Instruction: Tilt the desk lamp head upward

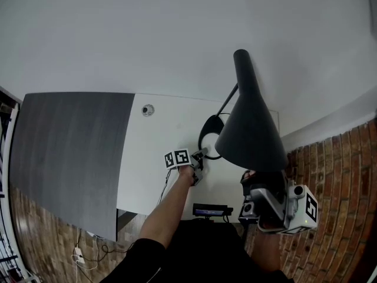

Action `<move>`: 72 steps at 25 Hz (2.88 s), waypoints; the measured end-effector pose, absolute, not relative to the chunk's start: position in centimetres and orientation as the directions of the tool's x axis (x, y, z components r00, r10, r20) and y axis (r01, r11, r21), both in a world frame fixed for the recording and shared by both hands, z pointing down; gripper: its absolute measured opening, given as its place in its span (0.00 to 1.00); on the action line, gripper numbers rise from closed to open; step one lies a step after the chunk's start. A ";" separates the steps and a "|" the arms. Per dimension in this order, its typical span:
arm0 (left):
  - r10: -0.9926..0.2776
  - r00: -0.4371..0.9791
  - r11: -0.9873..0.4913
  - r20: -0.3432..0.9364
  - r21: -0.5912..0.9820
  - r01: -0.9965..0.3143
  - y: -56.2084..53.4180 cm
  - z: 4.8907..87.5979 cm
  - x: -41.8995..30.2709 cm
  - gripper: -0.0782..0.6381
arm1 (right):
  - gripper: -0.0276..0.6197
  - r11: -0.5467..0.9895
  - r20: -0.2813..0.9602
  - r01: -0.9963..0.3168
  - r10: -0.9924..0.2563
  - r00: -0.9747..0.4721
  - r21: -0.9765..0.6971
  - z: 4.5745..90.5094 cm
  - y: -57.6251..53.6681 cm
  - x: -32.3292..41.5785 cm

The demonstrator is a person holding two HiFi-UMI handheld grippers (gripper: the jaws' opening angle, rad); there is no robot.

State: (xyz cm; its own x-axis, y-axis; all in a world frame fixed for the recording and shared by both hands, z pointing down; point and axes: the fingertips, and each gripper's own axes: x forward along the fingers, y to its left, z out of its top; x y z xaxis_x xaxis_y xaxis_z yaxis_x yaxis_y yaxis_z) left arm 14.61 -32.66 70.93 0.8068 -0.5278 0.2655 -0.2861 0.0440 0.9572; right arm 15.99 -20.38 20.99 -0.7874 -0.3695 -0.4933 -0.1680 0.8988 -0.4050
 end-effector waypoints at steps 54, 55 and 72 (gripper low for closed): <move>-0.496 0.809 0.041 0.315 0.939 -0.341 -32.3 71.5 14.3 0.12 | 0.25 0.900 -0.509 -0.220 -0.399 -0.763 -0.376 18.4 -22.0 15.1; -0.490 0.810 0.036 0.323 0.936 -0.351 -32.2 71.4 14.5 0.12 | 0.26 0.899 -0.511 -0.217 -0.400 -0.761 -0.381 18.3 -22.1 15.0; -0.465 0.819 0.004 0.335 0.926 -0.376 -31.9 71.3 15.3 0.12 | 0.25 0.894 -0.537 -0.185 -0.398 -0.744 -0.407 18.2 -21.6 14.6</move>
State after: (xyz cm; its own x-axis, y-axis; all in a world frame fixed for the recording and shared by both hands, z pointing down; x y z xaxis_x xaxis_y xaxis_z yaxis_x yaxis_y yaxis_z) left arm 15.28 -31.87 71.34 0.8193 -0.4654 0.3350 -0.3764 0.0044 0.9265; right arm 14.64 -21.63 18.24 -0.7435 -0.3983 -0.5372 -0.1852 0.8945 -0.4069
